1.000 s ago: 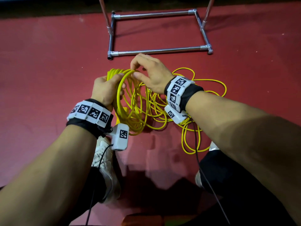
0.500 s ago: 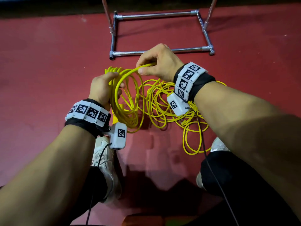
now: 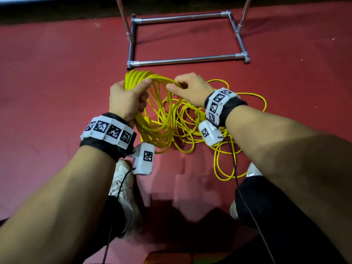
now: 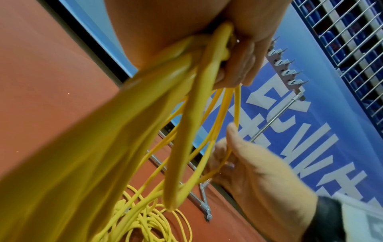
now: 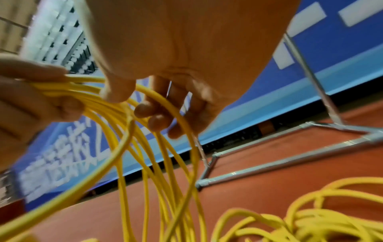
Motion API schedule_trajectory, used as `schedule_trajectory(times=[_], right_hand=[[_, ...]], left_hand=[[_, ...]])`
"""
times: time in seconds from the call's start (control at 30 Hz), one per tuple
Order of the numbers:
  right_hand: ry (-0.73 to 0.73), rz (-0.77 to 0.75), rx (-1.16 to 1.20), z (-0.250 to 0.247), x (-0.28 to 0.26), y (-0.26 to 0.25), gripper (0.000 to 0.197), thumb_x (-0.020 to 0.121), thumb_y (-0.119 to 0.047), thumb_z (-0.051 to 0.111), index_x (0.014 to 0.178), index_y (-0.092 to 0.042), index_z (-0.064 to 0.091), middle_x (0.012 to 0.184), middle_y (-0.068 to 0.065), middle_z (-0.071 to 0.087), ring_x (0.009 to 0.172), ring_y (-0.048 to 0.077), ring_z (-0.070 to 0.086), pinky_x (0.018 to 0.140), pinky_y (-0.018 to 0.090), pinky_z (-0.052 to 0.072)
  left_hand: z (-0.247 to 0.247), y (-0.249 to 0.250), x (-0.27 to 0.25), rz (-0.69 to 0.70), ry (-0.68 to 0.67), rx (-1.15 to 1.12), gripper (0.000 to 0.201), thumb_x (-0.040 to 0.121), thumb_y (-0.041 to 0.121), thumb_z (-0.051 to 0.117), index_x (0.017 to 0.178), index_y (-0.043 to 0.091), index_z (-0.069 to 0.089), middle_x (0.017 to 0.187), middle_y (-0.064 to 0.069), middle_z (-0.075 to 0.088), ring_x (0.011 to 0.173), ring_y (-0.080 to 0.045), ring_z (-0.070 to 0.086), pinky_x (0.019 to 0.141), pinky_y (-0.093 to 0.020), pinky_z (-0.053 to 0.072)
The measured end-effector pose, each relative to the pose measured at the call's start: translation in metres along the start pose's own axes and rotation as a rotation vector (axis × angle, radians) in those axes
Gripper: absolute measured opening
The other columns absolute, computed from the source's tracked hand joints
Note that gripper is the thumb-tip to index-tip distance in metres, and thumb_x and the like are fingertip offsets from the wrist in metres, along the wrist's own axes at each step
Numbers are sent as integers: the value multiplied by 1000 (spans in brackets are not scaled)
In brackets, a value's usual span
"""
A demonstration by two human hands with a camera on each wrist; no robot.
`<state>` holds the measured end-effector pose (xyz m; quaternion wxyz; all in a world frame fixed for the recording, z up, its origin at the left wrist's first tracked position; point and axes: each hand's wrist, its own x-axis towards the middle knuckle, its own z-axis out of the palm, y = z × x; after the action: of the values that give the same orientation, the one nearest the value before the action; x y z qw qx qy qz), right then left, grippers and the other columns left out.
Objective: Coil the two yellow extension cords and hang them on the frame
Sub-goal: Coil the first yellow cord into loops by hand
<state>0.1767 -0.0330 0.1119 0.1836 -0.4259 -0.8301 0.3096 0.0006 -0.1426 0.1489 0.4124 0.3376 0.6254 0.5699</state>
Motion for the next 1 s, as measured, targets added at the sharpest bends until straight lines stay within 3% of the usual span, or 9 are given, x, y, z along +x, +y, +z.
schedule_trajectory(times=[0.07, 0.17, 0.3, 0.47, 0.6, 0.7, 0.8, 0.9, 1.0], right_hand=[[-14, 89, 156, 3, -7, 14, 51, 102, -47, 47, 77, -7, 64, 60, -6, 51, 51, 4, 42, 57, 22, 36], [60, 145, 332, 3, -9, 23, 51, 102, -48, 46, 69, -14, 63, 64, -1, 57, 58, 10, 48, 63, 27, 39], [135, -28, 336, -11, 2, 11, 58, 87, -55, 58, 60, -4, 60, 58, 9, 48, 57, 12, 39, 59, 29, 33], [63, -165, 288, -17, 16, -19, 41, 83, -42, 76, 67, -7, 64, 53, -9, 48, 50, 1, 38, 54, 20, 33], [183, -154, 349, -22, 22, -23, 38, 82, -44, 77, 65, -13, 64, 49, -14, 46, 50, -1, 38, 52, 18, 33], [258, -137, 389, -39, 27, -27, 44, 76, -56, 75, 65, -16, 62, 51, -13, 48, 51, 3, 41, 52, 23, 36], [317, -137, 376, -62, 35, -30, 54, 80, -62, 65, 68, -9, 61, 53, -11, 50, 53, 7, 44, 54, 28, 38], [371, -131, 297, -85, 49, -36, 64, 86, -66, 48, 70, -5, 59, 60, 7, 55, 59, 13, 48, 63, 36, 43], [423, -87, 211, -110, 66, -50, 65, 85, -69, 43, 64, -9, 52, 59, 4, 50, 58, 22, 48, 62, 39, 45]], left_hand=[[-1, 0, 1, 4, 8, 14, 26, 88, 18, 72, 70, 16, 54, 48, 6, 44, 41, -11, 32, 42, -21, 27], [-1, -2, 1, -7, -21, 53, 20, 85, 19, 73, 73, 15, 57, 50, 4, 47, 43, -12, 36, 43, -22, 29], [2, -3, 1, -85, -87, 85, 22, 76, 34, 71, 82, 15, 63, 54, -1, 53, 45, -17, 43, 45, -23, 34], [11, 0, 5, -55, -190, 176, 21, 68, 23, 73, 76, 12, 57, 54, 0, 50, 43, -16, 41, 44, -24, 35], [23, 17, 15, -9, -189, 239, 19, 76, 10, 75, 73, 12, 56, 47, 4, 47, 38, -14, 37, 41, -23, 31], [35, 42, 24, 40, -168, 265, 15, 82, 8, 71, 75, 9, 59, 43, 5, 45, 37, -14, 33, 41, -23, 28], [44, 74, 36, 104, -147, 270, 19, 82, 10, 72, 69, 10, 58, 42, 5, 45, 36, -14, 34, 40, -22, 29], [52, 106, 49, 155, -101, 284, 24, 79, 13, 74, 62, 12, 57, 42, 5, 46, 35, -14, 36, 40, -22, 31], [61, 140, 58, 186, -110, 275, 24, 79, 10, 73, 62, 12, 56, 42, 3, 46, 36, -14, 36, 40, -21, 29]])
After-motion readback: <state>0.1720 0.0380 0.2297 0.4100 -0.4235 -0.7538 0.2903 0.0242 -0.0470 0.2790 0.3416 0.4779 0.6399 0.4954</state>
